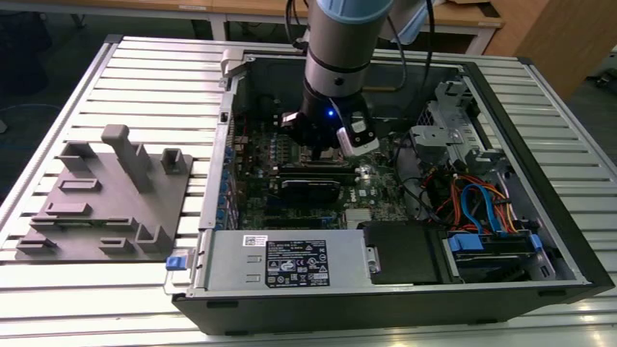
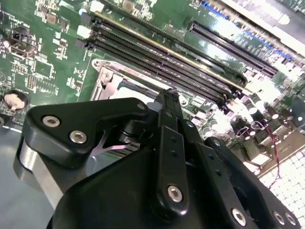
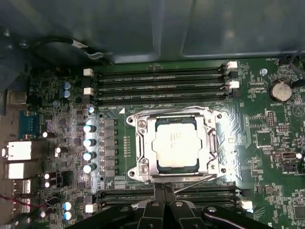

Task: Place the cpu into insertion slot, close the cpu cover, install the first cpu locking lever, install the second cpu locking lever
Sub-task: 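Install the second cpu locking lever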

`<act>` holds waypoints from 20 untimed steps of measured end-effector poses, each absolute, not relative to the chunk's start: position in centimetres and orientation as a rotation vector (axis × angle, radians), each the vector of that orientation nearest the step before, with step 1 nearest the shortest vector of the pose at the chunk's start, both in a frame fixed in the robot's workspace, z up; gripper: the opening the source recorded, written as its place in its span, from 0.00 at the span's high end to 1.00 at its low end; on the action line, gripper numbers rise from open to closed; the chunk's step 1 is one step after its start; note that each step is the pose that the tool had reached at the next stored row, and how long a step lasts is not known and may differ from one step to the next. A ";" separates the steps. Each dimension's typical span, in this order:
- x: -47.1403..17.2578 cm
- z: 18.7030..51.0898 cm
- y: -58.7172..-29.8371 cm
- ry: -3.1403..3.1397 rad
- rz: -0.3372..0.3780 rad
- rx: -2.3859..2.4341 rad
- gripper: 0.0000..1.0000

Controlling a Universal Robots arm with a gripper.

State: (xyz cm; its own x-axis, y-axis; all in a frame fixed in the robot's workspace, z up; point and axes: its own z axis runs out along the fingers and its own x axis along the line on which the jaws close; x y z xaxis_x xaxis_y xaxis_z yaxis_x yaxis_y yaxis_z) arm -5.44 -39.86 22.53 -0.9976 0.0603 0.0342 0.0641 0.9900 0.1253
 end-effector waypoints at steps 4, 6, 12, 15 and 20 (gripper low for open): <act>-5.8 22.3 -40.0 -3.100 -0.198 -0.097 0.89; -6.0 22.1 -40.1 -3.098 -0.198 -0.097 0.89; -6.7 21.7 -40.2 -3.091 -0.200 -0.098 0.89; -7.0 21.5 -40.3 -3.088 -0.202 -0.098 0.89; -7.1 21.4 -40.6 -3.081 -0.222 -0.098 0.89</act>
